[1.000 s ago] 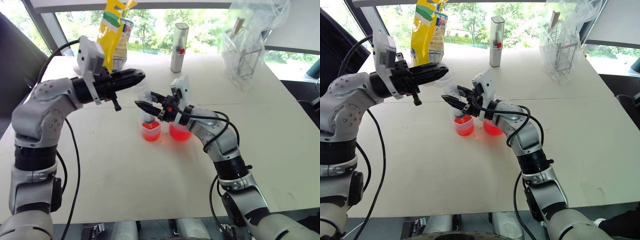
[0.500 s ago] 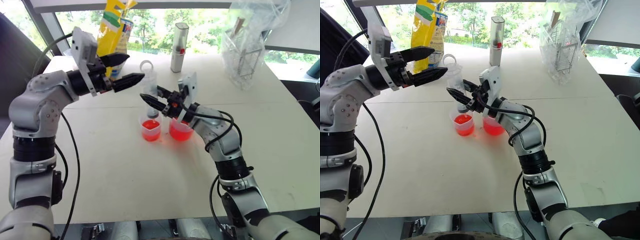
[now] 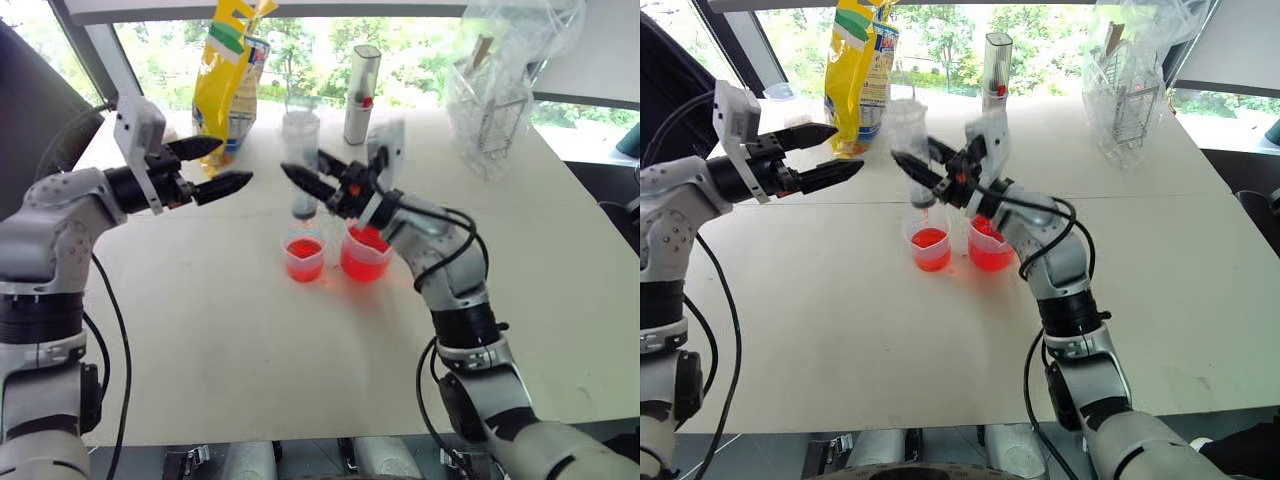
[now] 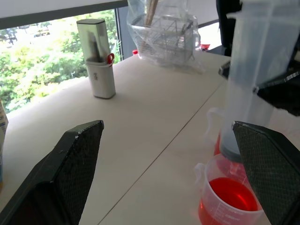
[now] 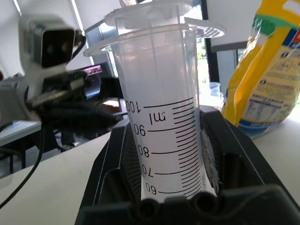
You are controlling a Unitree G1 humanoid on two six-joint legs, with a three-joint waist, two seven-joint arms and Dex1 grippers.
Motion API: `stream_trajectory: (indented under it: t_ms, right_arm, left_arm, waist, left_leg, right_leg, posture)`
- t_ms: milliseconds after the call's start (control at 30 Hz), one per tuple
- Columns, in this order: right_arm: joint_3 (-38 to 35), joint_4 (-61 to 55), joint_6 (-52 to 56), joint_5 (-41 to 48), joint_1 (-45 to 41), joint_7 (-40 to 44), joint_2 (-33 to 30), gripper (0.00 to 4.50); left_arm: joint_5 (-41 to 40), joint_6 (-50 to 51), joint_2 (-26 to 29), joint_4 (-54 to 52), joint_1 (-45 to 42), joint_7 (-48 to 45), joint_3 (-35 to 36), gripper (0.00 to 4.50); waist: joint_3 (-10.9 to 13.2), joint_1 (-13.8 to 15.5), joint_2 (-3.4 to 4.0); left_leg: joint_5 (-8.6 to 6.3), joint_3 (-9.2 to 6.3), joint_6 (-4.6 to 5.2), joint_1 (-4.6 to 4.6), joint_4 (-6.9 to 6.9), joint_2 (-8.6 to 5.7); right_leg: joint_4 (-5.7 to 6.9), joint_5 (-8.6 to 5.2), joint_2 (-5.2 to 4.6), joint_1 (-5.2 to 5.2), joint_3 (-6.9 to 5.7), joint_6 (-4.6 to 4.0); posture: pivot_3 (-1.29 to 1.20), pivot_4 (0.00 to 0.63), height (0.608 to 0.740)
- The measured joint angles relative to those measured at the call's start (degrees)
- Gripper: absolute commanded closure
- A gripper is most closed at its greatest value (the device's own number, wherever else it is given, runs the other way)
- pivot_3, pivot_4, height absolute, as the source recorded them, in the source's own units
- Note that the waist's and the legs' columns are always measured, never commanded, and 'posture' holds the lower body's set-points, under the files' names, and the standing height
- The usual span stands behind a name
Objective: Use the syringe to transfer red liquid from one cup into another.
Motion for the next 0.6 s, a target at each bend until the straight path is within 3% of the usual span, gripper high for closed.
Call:
stream_trajectory:
  t_ms: [167, 300, 433, 600]
  right_arm:
    - [-5.6, 0.2, 12.3, 1.9, -12.6, -2.3, -12.4, 3.11]
    - [-7.6, 3.3, 26.8, 2.5, -14.9, -2.5, -22.4, 3.11]
    - [-7.4, 8.8, 40.3, 2.2, -15.0, -3.9, -26.9, 3.11]
    - [-2.6, 13.6, 50.0, -0.5, -14.4, -4.8, -30.6, 3.11]
  left_arm:
    - [-1.2, 0.1, -2.8, -4.1, 3.2, 0.8, 0.0, 0.01]
    - [-2.1, 0.8, -4.1, -6.0, 4.4, 1.7, 0.1, 0.01]
    - [-2.6, 0.8, -5.1, -8.0, 5.6, 2.3, 0.1, 0.01]
    - [-2.6, 0.8, -5.8, -8.7, 6.8, 2.7, 0.0, 0.01]
  waist:
    - [0.0, 0.4, -0.01]
    - [0.0, 0.5, -0.04]
    - [0.0, -0.1, 0.01]
    - [0.0, -0.1, 0.02]
  left_leg:
    - [0.00, -0.03, 0.00, -0.15, -0.04, -0.02]
    - [-0.01, 0.04, 0.02, -0.15, -0.12, -0.02]
    - [-0.01, 0.14, 0.03, -0.21, -0.16, -0.02]
    - [-0.02, 0.13, 0.03, -0.25, -0.17, -0.01]
  right_leg:
    - [-0.09, 0.00, -0.09, -0.13, -0.04, -0.01]
    - [-0.18, -0.01, -0.10, -0.13, 0.01, -0.02]
    - [-0.15, 0.00, -0.03, -0.27, 0.13, -0.01]
    - [-0.15, 0.00, 0.14, -0.36, 0.17, -0.02]
  posture:
    - [0.00, 0.150, 0.740]
    - [0.00, 0.150, 0.740]
    - [0.00, 0.150, 0.740]
    - [0.00, 0.150, 0.740]
